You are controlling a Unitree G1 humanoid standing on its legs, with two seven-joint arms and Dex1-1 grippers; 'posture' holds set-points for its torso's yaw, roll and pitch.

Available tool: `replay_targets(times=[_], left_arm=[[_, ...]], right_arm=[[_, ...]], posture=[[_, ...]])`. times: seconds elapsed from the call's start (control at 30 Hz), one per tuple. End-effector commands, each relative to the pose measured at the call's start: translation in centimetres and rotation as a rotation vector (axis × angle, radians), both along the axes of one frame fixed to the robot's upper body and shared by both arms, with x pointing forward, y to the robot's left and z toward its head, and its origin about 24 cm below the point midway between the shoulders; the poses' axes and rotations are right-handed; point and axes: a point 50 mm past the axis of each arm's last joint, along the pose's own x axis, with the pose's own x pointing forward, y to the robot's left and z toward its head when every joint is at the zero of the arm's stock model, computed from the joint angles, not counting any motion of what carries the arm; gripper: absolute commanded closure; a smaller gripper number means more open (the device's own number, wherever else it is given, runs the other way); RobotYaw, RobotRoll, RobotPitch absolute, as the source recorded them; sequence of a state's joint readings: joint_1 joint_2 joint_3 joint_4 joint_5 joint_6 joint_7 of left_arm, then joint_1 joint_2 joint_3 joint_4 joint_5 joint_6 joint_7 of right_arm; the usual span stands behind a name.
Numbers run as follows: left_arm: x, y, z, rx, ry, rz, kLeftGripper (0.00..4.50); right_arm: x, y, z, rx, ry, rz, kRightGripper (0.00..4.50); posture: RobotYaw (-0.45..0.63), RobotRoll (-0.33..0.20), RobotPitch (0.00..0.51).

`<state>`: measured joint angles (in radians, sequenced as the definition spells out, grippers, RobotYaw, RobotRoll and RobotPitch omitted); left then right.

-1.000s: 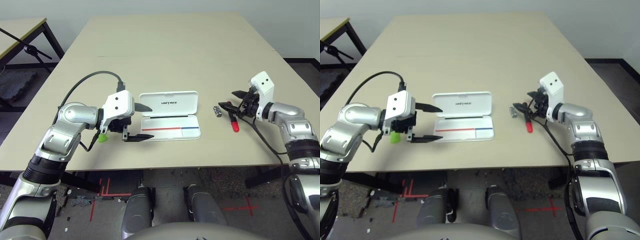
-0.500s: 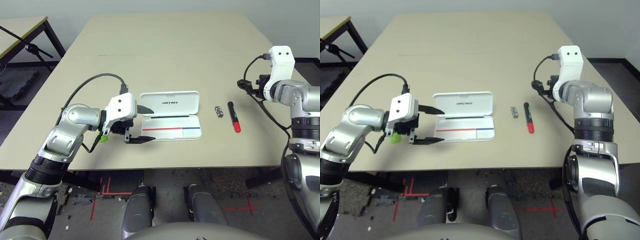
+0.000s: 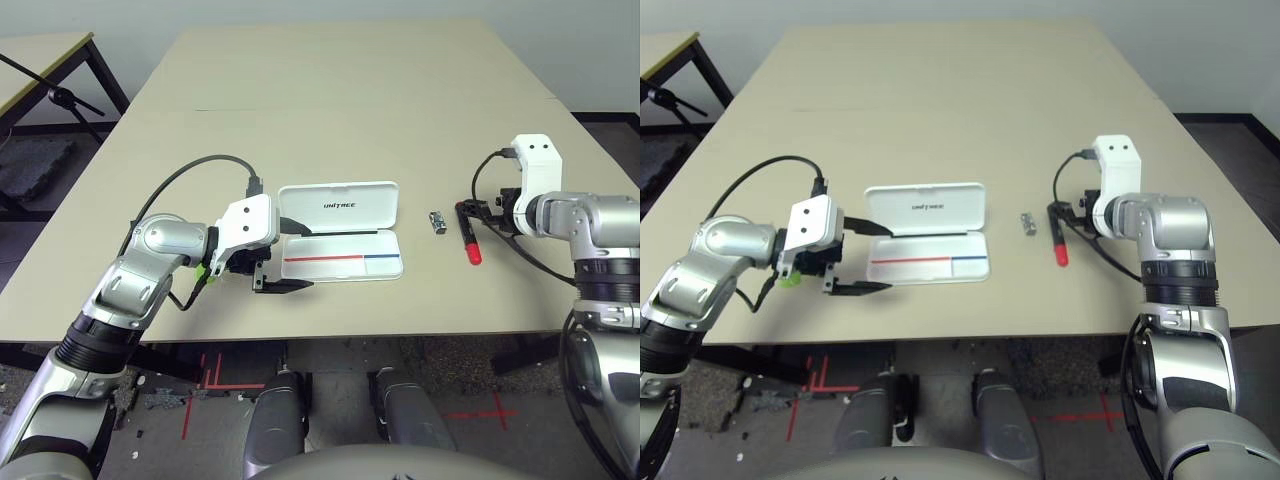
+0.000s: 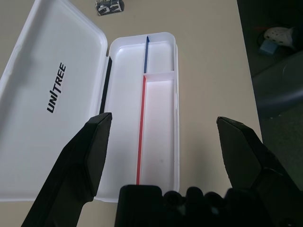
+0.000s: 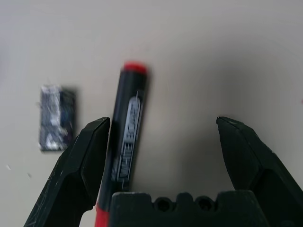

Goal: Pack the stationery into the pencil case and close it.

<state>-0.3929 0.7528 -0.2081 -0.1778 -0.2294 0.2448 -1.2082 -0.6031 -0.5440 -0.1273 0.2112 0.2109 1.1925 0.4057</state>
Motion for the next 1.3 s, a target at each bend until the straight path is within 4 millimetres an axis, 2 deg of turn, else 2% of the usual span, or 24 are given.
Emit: replay_targets(times=[0.03, 0.2, 0.33, 0.43, 0.57, 0.7, 0.77, 0.9, 1.03, 1.17, 1.23, 1.3], left_arm=[[0.0, 0.0, -0.5, 0.018, 0.007, -0.004, 0.03], [0.0, 0.0, -0.6, 0.019, 0.008, -0.008, 0.03], [0.0, 0.1, -0.7, 0.023, 0.005, -0.008, 0.03], [0.1, 0.1, -0.8, 0.025, 0.003, -0.009, 0.0], [0.1, -0.1, -0.9, 0.025, 0.002, -0.014, 0.0], [0.0, -0.1, -1.0, 0.026, 0.005, -0.016, 0.0], [0.0, -0.1, -1.0, 0.027, 0.006, -0.017, 0.0], [0.1, 0.0, -1.0, 0.029, 0.006, -0.016, 0.0], [0.0, 0.1, -1.1, 0.033, 0.011, -0.014, 0.0], [0.0, 0.3, -1.1, 0.043, 0.009, -0.003, 0.0], [0.0, 0.4, -1.0, 0.045, 0.007, 0.0, 0.0], [0.0, 0.5, -1.0, 0.047, 0.006, 0.003, 0.0]], right_arm=[[-0.5, 0.2, -1.1, 0.001, 0.051, 0.021, 0.0], [-0.8, -0.1, -2.2, -0.026, 0.084, 0.016, 0.0], [-0.9, -0.9, -2.3, -0.037, 0.084, -0.007, 0.0], [-0.9, -1.5, -1.9, -0.038, 0.077, -0.012, 0.57], [-1.2, -2.4, -1.5, -0.049, 0.087, -0.006, 1.94], [-1.4, -3.4, -0.9, -0.063, 0.085, -0.004, 3.51], [-1.4, -3.7, -0.4, -0.069, 0.079, 0.004, 4.02], [-1.3, -3.9, 0.6, -0.076, 0.047, 0.044, 4.02], [-1.2, -3.5, 2.0, -0.097, -0.004, 0.168, 4.02], [-1.4, -2.7, 3.4, -0.164, -0.062, 0.36, 4.02], [-1.6, -2.8, 3.7, -0.258, -0.068, 0.471, 4.02], [-1.6, -2.6, 4.0, -0.282, -0.081, 0.561, 4.02]], posture=[[-0.06, 0.0, 0.097], [-0.06, 0.0, 0.092], [-0.06, 0.0, 0.09], [-0.06, 0.0, 0.09], [-0.06, 0.0, 0.093], [-0.07, 0.0, 0.095], [-0.07, 0.0, 0.096], [-0.07, 0.0, 0.096], [-0.06, 0.0, 0.097], [-0.06, 0.0, 0.097], [-0.06, 0.0, 0.097], [-0.05, 0.0, 0.097]])
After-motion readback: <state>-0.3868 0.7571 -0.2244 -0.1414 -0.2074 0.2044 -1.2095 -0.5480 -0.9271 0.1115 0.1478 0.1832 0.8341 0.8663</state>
